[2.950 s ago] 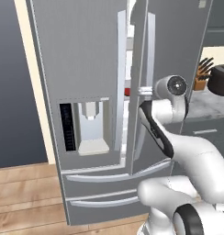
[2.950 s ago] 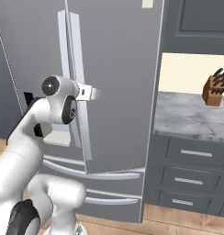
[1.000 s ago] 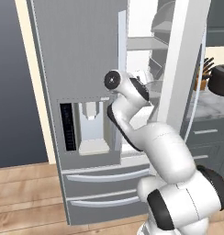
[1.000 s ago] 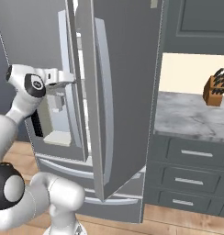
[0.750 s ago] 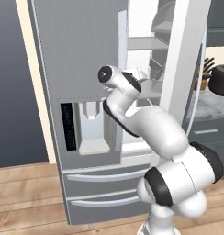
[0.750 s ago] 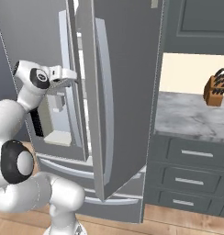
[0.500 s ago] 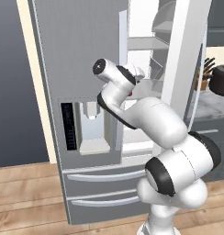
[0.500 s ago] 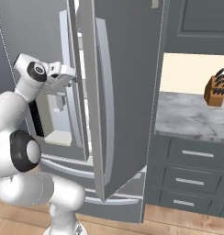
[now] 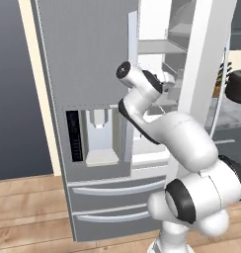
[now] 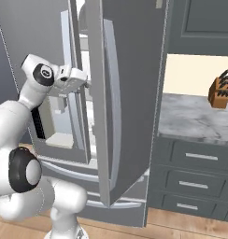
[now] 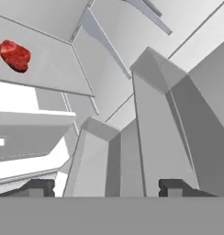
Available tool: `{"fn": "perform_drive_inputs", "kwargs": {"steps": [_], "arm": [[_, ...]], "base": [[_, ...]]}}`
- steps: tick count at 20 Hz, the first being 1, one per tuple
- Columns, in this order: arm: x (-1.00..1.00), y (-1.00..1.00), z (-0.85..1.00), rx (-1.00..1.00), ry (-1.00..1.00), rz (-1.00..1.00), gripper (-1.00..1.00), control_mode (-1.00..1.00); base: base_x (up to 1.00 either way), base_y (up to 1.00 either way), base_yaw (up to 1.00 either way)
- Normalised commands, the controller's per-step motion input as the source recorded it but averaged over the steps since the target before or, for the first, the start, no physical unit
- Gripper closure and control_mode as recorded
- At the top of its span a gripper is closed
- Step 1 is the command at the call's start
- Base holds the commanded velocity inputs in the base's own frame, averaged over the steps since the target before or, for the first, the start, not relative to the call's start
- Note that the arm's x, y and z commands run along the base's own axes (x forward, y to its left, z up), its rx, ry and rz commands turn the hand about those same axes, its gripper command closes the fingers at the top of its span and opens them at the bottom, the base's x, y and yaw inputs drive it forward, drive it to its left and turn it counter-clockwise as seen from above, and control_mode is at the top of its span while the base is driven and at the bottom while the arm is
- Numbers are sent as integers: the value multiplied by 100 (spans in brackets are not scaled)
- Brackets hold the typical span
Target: Open the fridge, remove the pear, lime, and steak, and place them on any counter.
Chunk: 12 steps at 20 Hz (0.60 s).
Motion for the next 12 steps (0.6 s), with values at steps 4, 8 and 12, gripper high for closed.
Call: {"fn": "perform_drive_inputs", "kwargs": {"steps": [4,8,12], "arm": [[-99,-100,-30,0,-8,-8,-100,-100],[-87,-100,-15,0,-9,-7,-100,-100],[-51,-100,-2,0,-8,-1,-100,-100]], "base": [[0,0,0],[0,0,0],[0,0,0]]}}
